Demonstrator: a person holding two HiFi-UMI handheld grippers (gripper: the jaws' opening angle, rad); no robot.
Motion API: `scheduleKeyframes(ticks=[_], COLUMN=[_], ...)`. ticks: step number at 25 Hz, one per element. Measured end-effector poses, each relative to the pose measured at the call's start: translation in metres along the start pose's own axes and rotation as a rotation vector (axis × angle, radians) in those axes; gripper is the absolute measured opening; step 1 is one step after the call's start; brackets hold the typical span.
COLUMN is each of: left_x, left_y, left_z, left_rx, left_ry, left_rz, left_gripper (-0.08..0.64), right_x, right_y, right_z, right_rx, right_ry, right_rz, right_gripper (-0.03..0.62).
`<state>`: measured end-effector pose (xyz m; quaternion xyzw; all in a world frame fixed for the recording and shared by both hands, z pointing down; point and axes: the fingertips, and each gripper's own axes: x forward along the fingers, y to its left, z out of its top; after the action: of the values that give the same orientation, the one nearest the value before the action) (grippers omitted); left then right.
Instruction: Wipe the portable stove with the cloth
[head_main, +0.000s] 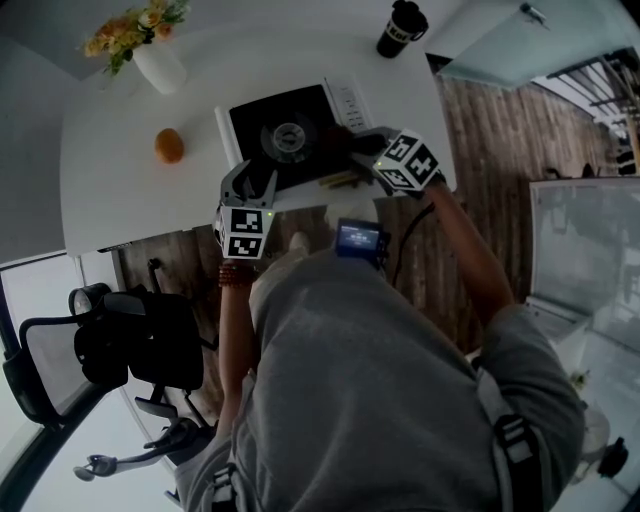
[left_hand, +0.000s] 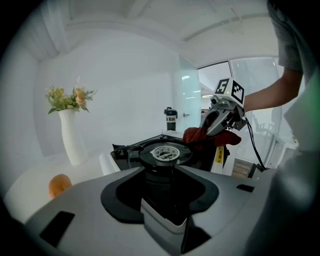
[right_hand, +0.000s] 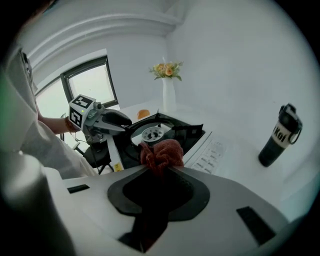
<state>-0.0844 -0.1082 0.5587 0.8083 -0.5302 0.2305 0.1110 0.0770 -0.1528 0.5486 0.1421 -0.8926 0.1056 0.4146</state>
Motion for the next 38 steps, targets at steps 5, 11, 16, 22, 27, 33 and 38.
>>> scheduleKeyframes(ticks=[5,11,16,22,27,33,38], left_x=[0.000,-0.004,-0.011,-0.021,-0.022,-0.022,-0.024], left_y=[-0.001,-0.003,-0.007,-0.013,-0.013,-0.012,-0.011], left_z=[0.001,0.000,0.004,0.013,0.012,0.013,0.015], left_rx=[0.000,0.009,-0.053,-0.107,-0.115,-0.131,-0.143], left_ry=[-0.005,-0.028,-0.108,-0.201,-0.203,-0.209,-0.227], left_rz=[-0.023,-0.067,-0.173,-0.250,-0.272,-0.283,-0.289], left_gripper=[0.201,0.201,0.240,0.288,0.291,0.294,0.295], right_x=[-0.050,-0.015,0.008,0.023,0.031,0.044,0.063], right_y=[0.014,0.067,0.070,0.077,0.084,0.099,0.121], right_z=[0.049,0.016,0.007,0.006,0.011,0.024,0.044], right_rx=[-0.069,-0.335,-0.423,-0.485,-0.519,-0.565,-0.537], right_ry=[-0.210,0.026,0.141,0.204,0.242,0.258,0.222], right_rz=[-0.146,-0.124,-0.188,-0.184,-0.172,-0.134,-0.053], right_gripper=[0.074,0.074,0.072,0.064,0.061,0.060,0.058])
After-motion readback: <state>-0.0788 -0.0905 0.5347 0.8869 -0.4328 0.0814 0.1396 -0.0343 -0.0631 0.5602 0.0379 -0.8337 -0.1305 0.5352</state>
